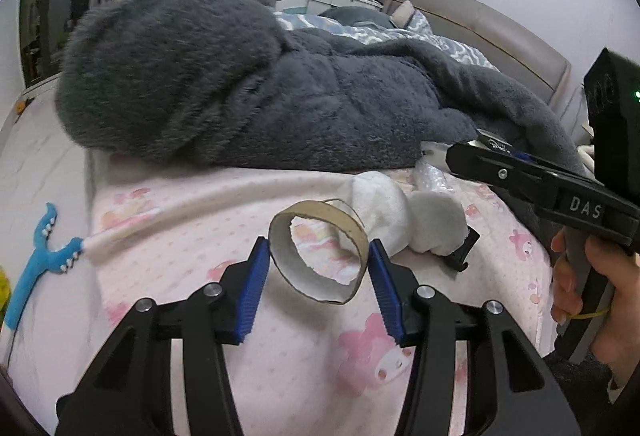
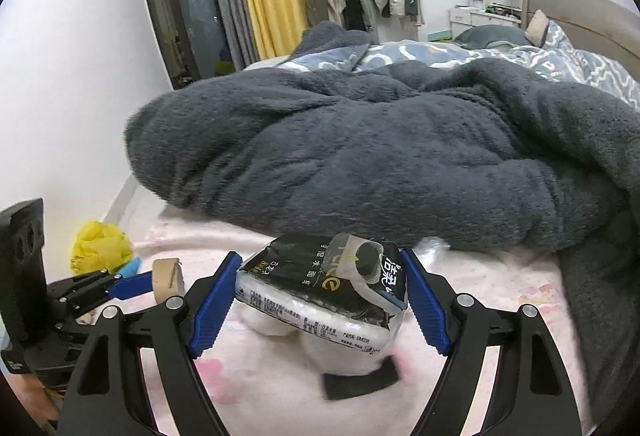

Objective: Collect trash
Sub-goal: 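Grasp the black tissue packet with the right tool while the left tool grasps the cardboard tube, then carry the tissue packet and cardboard tube with both tools to the green bin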

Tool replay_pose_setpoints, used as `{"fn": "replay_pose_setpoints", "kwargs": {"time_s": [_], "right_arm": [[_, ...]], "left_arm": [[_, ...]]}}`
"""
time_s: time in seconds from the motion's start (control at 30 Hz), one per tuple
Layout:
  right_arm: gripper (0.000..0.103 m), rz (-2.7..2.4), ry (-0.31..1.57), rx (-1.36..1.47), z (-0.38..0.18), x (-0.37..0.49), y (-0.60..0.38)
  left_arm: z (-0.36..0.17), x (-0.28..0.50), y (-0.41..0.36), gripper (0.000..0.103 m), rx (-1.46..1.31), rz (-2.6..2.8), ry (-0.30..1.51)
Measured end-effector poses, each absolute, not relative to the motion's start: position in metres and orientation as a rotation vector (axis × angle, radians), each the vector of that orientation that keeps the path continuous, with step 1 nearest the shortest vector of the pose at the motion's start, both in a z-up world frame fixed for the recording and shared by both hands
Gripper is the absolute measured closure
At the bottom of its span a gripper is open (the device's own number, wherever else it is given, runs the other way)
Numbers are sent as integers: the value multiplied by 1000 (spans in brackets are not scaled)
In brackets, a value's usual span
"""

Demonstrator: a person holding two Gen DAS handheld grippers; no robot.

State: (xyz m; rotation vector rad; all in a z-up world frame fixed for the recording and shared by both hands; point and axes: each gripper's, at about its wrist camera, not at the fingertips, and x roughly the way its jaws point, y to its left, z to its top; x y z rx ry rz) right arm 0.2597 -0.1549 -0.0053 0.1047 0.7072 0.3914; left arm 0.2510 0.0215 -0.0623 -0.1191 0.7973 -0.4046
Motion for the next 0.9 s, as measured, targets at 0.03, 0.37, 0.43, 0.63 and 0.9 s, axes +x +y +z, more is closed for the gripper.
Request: {"fn": "replay_pose_setpoints", "kwargs": {"time_s": [0.03, 0.37, 0.43, 0.63, 0.9], "right_arm": [[23, 408, 708, 118, -4, 258, -152], [23, 505, 749, 159, 1, 232, -116], [23, 521, 753, 154, 2, 225, -107], [23, 573, 765, 107, 2, 206, -73], [23, 644, 770, 17, 1, 180, -23]], "left_arm": [[-61, 249, 24, 50, -122, -395, 796], [-59, 219, 68, 50, -164, -264, 814], [-59, 212, 80, 50, -179, -233, 818], [-69, 191, 114, 50, -201, -144, 851], [-96, 167, 150, 50, -185, -48, 933]]}}
